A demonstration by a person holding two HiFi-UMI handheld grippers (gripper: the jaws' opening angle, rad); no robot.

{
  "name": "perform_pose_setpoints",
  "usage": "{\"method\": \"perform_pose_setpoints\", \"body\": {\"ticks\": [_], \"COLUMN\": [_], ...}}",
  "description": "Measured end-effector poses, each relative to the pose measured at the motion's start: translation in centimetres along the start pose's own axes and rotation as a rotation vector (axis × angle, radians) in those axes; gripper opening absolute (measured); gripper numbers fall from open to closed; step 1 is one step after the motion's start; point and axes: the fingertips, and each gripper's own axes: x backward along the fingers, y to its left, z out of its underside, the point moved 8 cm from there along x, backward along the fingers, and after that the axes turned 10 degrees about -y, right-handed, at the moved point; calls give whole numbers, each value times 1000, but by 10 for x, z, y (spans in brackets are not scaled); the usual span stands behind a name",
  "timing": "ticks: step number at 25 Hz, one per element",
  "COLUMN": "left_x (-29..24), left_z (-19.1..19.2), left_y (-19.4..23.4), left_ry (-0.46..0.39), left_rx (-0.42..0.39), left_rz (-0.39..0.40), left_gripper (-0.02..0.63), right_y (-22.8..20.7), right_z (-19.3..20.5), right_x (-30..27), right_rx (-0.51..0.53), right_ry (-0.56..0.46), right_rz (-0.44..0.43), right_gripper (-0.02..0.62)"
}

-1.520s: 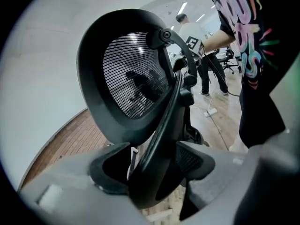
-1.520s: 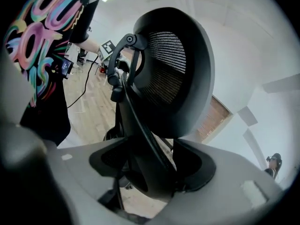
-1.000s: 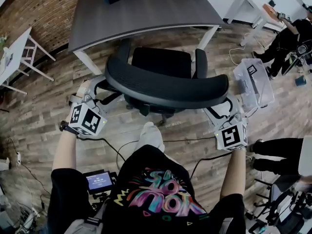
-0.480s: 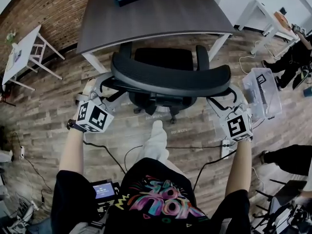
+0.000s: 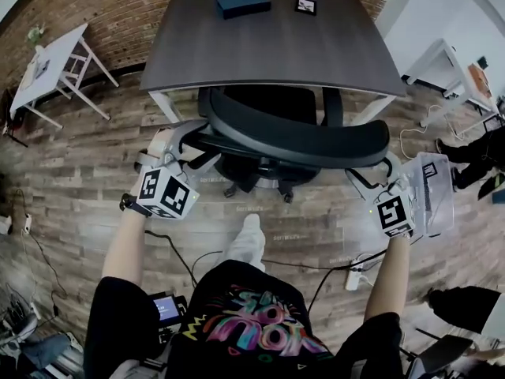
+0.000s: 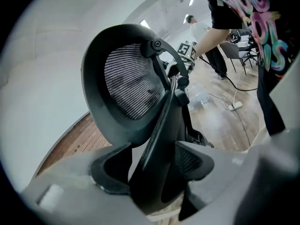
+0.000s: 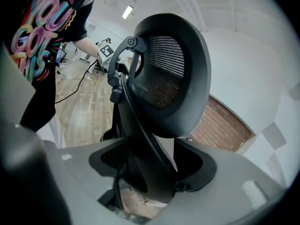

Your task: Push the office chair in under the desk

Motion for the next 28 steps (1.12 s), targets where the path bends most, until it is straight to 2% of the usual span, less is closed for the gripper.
{"method": "perform_pose_setpoints", "body": {"ticks": [7, 15, 28], "left_x": [-33, -71, -119], "left_z": [24, 49, 56], "left_y": [39, 83, 111], "left_ry": [15, 27, 60], "left_rx": [11, 26, 41], "left_rz": [-25, -34, -57], "left_gripper": [287, 288, 288], "right_y": [-47, -94, -143], "right_z": [6, 16, 42], "right_x": [-50, -98, -129], "right_rx": [12, -9, -16], "right_ry": [-29, -15, -27], "right_rz": [-7, -10, -24], "right_gripper": [310, 316, 319]}}
